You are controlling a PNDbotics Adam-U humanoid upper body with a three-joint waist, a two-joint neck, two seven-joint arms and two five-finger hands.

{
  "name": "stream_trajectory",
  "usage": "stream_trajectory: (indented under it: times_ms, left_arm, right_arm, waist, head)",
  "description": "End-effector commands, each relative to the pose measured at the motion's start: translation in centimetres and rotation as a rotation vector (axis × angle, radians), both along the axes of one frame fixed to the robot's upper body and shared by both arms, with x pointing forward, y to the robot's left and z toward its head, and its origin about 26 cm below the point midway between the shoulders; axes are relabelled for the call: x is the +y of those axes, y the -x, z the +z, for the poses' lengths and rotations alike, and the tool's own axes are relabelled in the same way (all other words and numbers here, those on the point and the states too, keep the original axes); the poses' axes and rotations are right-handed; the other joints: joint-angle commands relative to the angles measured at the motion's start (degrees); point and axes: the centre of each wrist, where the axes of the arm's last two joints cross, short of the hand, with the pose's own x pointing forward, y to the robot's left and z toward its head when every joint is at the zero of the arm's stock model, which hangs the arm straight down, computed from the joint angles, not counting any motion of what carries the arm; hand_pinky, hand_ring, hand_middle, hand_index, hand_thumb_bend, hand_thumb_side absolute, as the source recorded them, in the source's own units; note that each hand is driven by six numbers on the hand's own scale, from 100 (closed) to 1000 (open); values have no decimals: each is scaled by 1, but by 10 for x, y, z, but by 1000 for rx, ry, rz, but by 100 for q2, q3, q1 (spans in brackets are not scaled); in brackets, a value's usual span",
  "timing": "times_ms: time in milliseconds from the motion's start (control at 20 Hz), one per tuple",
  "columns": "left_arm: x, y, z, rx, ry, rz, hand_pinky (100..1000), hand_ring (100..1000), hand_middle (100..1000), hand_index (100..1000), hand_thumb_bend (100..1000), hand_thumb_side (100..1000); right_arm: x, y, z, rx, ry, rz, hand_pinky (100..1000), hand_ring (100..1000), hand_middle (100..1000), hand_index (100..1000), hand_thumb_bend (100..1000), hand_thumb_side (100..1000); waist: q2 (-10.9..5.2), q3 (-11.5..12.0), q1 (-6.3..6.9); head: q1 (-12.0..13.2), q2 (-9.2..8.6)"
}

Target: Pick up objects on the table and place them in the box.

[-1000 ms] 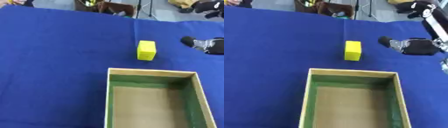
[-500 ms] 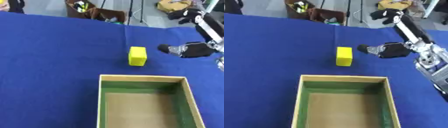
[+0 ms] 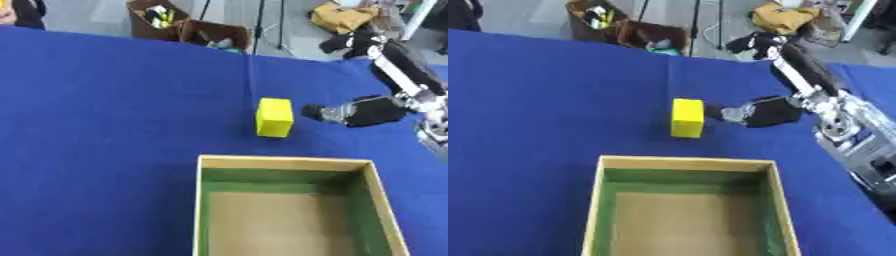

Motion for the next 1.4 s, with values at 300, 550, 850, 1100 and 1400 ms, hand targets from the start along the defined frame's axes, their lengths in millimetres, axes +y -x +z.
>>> stream_trajectory:
  times_ms: [300, 550, 850, 1100, 1400]
  left_arm:
    - [-3, 2, 6, -23, -15, -14, 520, 604, 583, 837, 100, 1000]
    - [-3, 2, 6, -22, -13, -10, 518, 602, 582, 837, 100, 1000]
    - [-3, 2, 6, -20, -7, -5, 515, 599, 579, 835, 100, 1000]
    - [-3, 2, 7, -20, -6, -6, 514, 599, 578, 835, 100, 1000]
    - [-3, 2, 7, -20, -5, -3, 514, 598, 577, 835, 100, 1000]
  right_arm:
    - [-7, 2, 14, -88, 59, -66, 757, 836, 741, 832, 642, 530]
    - [-6, 1, 14, -108, 87, -73, 756, 834, 741, 828, 609, 528]
    - [-2, 1, 13, -111, 135, -62, 756, 832, 741, 824, 575, 530]
    - [1, 1, 12, -73, 178, -53, 760, 835, 756, 824, 503, 510]
    - [-3, -1, 7, -1, 295, -90, 761, 830, 771, 821, 345, 542]
  waist:
    - [-65, 72, -67]
    - [-56, 109, -129]
    - [-65, 153, -162]
    - [-71, 172, -192]
    - [-72, 234, -247]
  head:
    - [-123, -189]
    - [-124, -230]
    - [-179, -279]
    - [-252, -336]
    - [-292, -393]
